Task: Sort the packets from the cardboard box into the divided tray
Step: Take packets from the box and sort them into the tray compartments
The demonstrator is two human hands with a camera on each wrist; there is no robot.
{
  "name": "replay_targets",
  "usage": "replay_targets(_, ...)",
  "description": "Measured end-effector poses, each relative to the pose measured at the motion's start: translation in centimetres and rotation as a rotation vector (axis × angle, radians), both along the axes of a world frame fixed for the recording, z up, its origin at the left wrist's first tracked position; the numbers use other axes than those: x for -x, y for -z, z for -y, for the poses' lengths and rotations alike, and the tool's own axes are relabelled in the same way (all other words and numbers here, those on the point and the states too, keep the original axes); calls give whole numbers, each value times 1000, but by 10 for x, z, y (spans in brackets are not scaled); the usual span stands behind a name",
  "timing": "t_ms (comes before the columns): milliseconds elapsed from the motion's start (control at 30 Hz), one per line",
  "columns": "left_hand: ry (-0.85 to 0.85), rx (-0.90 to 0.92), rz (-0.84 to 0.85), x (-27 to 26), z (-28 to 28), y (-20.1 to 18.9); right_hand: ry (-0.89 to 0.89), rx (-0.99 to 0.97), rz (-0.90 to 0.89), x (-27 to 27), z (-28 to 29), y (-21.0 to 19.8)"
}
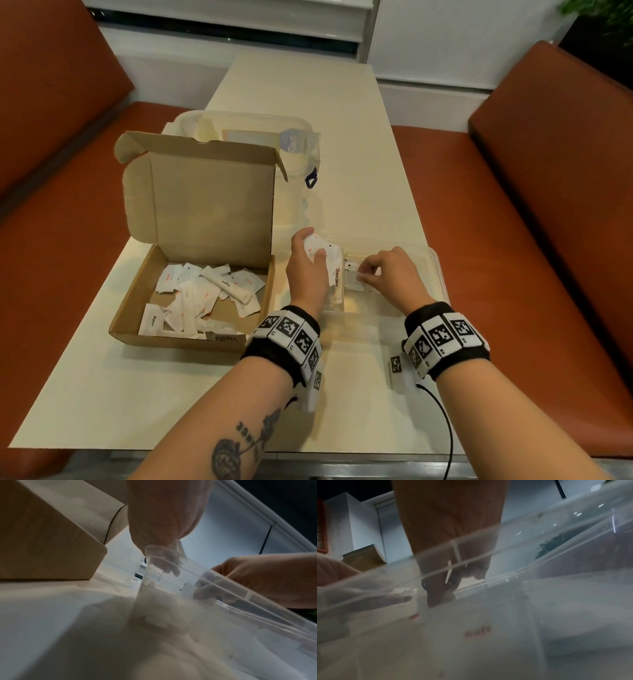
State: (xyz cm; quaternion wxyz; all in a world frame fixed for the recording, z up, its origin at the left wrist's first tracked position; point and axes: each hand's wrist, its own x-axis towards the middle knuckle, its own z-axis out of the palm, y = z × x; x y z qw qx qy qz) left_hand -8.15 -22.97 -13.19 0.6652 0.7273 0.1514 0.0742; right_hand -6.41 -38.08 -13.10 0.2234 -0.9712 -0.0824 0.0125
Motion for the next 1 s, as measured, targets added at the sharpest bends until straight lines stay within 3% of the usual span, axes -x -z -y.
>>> replay_targets(100,4,5,-8,0,1,0,-17,-38,-40,0,1,-4)
replay_targets(267,-7,-8,1,-2,1,3,-59,76,-90,0,-3,-4)
replay_targets(733,10,-13,-17,0,1,-1,-70,90,-22,0,0,-4)
replay_targets(1000,13,-21,-9,0,0,-2,17,-190,43,-1,8,-18)
